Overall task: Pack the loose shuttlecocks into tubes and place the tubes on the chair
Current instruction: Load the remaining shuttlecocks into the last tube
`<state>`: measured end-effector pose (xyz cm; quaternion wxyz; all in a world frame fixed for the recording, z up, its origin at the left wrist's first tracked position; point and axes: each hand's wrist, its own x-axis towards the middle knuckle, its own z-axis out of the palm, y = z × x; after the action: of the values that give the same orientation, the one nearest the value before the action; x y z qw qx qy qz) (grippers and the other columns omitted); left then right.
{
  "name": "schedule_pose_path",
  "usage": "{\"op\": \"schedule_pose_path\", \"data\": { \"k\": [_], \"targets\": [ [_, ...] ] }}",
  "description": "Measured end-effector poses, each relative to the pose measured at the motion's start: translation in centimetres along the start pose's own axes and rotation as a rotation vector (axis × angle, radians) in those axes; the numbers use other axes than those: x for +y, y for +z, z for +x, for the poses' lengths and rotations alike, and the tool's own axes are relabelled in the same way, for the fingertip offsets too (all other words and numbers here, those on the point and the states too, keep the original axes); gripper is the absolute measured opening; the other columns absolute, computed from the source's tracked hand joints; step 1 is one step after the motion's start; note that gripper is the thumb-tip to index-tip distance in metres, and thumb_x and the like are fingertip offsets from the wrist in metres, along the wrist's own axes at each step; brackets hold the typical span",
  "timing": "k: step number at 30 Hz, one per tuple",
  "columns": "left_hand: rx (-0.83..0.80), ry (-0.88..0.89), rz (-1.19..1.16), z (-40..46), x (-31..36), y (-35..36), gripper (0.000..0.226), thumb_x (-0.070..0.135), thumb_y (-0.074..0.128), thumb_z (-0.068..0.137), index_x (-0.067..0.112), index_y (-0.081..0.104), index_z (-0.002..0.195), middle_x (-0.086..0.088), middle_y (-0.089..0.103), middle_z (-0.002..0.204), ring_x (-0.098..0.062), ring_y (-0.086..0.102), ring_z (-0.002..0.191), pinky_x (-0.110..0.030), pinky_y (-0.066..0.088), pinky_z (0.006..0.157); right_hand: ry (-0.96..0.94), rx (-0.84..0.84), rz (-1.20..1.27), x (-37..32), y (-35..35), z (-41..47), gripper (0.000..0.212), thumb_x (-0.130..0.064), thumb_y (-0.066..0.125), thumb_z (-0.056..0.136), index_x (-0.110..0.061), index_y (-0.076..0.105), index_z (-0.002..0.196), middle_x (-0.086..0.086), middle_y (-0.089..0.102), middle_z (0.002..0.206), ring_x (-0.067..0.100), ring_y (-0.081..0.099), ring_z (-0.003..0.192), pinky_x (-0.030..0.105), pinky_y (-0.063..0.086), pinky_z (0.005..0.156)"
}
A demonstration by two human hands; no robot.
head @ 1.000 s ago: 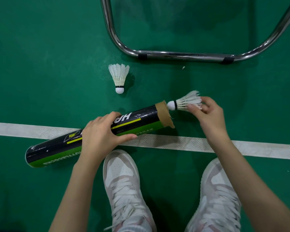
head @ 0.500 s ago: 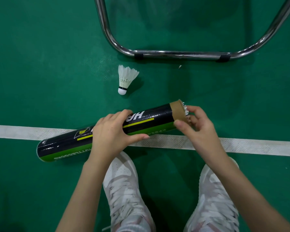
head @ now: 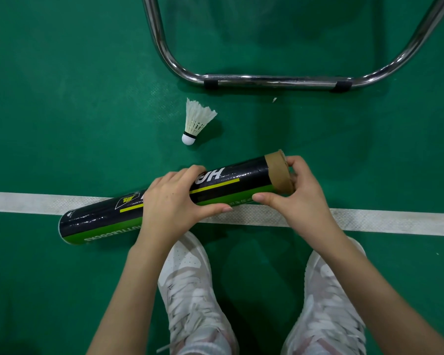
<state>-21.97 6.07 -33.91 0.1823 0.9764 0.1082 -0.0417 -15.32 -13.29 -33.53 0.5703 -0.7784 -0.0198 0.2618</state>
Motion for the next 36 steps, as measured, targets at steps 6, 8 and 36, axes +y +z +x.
{"op": "schedule_pose_path", "data": {
  "k": [6, 8, 36],
  "targets": [
    [-0.006, -0.003, -0.018, 0.0, 0.1, -0.1, 0.074, 0.078, 0.050, 0.057, 0.021, 0.062, 0.102, 0.005, 0.065, 0.083, -0.022, 0.062, 0.077, -0.027, 0.033, 0.064, 0.021, -0.050, 0.029, 0.0, -0.2, 0.4, 0.050, -0.005, 0.080, 0.068, -0.032, 0.045, 0.092, -0.010, 0.064, 0.084, -0.004, 0.062, 0.071, 0.013, 0.048, 0.069],
    [-0.009, -0.003, -0.019, 0.0, 0.2, -0.2, 0.074, 0.078, 0.049, 0.057, 0.021, 0.062, 0.102, 0.005, 0.066, 0.083, -0.022, 0.062, 0.077, -0.027, 0.033, 0.064, 0.032, -0.074, 0.026, 0.1, -0.4, 0.6, 0.051, -0.006, 0.080, 0.068, -0.032, 0.044, 0.093, -0.007, 0.064, 0.087, 0.003, 0.064, 0.077, 0.020, 0.051, 0.075],
    [-0.018, -0.008, -0.028, -0.1, 0.3, -0.4, 0.080, 0.082, 0.047, 0.054, 0.020, 0.063, 0.103, 0.006, 0.065, 0.083, -0.022, 0.062, 0.078, -0.027, 0.032, 0.064, 0.023, -0.166, 0.032, 0.8, -1.0, 1.0, 0.042, -0.007, 0.077, 0.072, -0.028, 0.050, 0.097, -0.005, 0.065, 0.092, 0.019, 0.064, 0.091, 0.039, 0.052, 0.087]
  ]
}}
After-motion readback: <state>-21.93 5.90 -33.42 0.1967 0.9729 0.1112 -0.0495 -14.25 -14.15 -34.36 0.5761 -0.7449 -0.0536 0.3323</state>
